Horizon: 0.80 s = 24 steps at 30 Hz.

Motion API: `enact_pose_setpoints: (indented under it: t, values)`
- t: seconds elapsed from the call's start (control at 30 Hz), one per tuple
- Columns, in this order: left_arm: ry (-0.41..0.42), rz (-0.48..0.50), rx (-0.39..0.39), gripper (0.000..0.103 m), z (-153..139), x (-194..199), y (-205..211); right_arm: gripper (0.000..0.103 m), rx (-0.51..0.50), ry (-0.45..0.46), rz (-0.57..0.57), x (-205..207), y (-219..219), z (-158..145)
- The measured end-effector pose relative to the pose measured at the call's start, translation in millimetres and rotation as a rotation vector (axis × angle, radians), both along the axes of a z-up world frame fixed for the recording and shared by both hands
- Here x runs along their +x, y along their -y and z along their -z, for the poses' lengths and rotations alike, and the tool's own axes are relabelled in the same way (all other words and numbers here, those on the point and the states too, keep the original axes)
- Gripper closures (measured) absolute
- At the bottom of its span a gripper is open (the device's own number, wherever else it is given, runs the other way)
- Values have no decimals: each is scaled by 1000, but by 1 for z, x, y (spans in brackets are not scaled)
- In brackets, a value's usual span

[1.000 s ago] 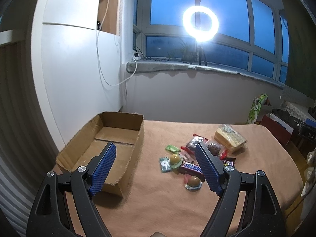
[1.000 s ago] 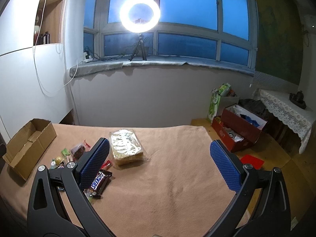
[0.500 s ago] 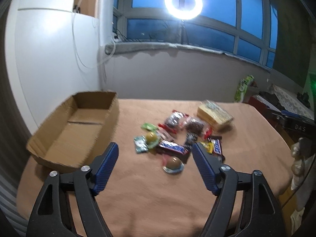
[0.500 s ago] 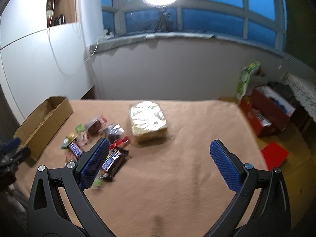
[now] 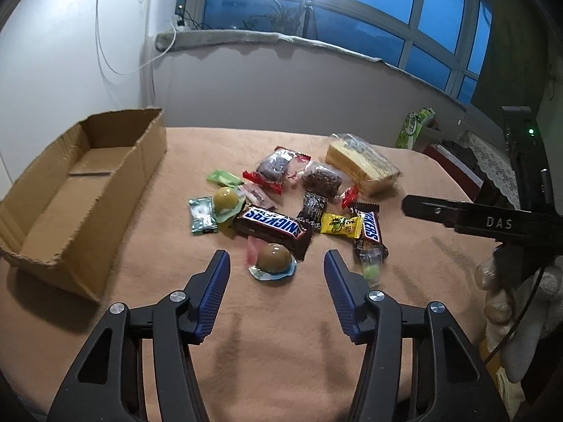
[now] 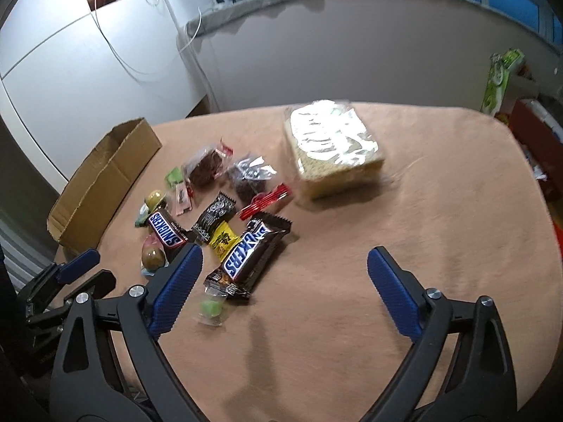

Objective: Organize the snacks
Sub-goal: 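Grasp the round yellow candy with the left tool while the right tool grasps a Snickers bar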

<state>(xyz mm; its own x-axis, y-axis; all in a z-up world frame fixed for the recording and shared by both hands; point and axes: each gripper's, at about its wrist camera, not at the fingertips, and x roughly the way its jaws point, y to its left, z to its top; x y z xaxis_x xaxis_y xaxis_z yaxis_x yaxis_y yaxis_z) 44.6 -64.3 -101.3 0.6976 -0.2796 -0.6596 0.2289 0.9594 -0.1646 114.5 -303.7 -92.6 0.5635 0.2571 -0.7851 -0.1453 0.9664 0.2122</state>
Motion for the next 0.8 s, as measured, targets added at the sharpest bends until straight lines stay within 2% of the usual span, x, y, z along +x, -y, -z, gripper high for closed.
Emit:
enact_pose_setpoints:
  t: [0.07, 0.2, 0.3, 0.37, 0.57, 0.73, 0.8]
  values:
    - [-12, 8, -9, 52, 3, 4, 0, 7, 11, -24, -11, 5, -4, 5]
    - [-43, 15, -32, 54, 10, 12, -1, 21, 17, -81, -24, 18, -10, 15]
    - [-57, 23, -30, 55, 14, 19, -1, 22, 22, -109, -35, 26, -16, 21]
    - [-71, 24, -39, 60, 17, 25, -2, 23, 18, -120, -40, 29, -20, 24]
    - [-100, 25, -26, 60, 26, 37, 1, 27, -2, -165, -63, 38, -33, 36]
    - [-114, 29, -4, 65, 34, 42, 5, 28, -43, -166, -72, 44, -43, 39]
    - [-112, 30, -3, 65, 34, 41, 6, 34, -76, -164, -84, 46, -47, 40]
